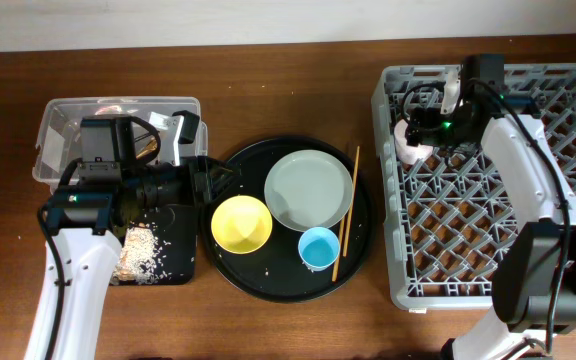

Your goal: Sort waste into correct bins and load items into the dishwasher rack

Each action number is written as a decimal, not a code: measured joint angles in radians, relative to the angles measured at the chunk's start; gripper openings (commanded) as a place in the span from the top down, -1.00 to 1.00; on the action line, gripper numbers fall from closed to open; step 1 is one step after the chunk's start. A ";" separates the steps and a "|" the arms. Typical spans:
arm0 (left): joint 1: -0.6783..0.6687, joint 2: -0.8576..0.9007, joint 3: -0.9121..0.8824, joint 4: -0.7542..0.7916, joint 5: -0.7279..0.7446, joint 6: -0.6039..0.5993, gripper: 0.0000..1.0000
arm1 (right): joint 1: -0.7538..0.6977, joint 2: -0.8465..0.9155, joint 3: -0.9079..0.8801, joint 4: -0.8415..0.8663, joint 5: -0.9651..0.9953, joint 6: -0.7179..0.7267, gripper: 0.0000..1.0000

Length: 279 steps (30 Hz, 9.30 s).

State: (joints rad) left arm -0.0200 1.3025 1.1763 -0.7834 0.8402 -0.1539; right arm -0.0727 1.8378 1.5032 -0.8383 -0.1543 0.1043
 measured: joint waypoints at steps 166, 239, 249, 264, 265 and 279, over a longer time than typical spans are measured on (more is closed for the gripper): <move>0.065 0.113 0.202 -0.166 0.614 0.267 1.00 | 0.025 -0.155 0.386 -0.855 -1.041 -0.697 -0.97; -0.151 0.053 0.202 -0.134 0.690 0.267 0.99 | 0.407 -0.304 0.239 -0.664 -1.270 -0.898 -0.60; -0.151 0.053 0.202 -0.043 0.655 0.267 0.99 | 0.416 -0.279 0.239 -0.663 -1.267 -0.897 -0.60; -0.146 0.053 0.202 -0.012 0.645 0.267 0.90 | 0.415 -0.278 0.239 -0.644 -1.248 -0.893 -0.37; -0.145 0.053 0.202 -0.011 0.644 0.267 0.88 | 0.415 -0.278 0.239 -0.640 -1.245 -0.893 -0.37; -0.150 0.053 0.202 -0.077 0.573 0.267 0.79 | 0.341 -0.277 0.239 -0.600 -1.244 -0.885 -0.38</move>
State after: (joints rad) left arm -0.1703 1.3556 1.3781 -0.8600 1.4132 0.1127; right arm 0.2687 1.5608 1.7424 -1.4380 -1.3987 -0.7803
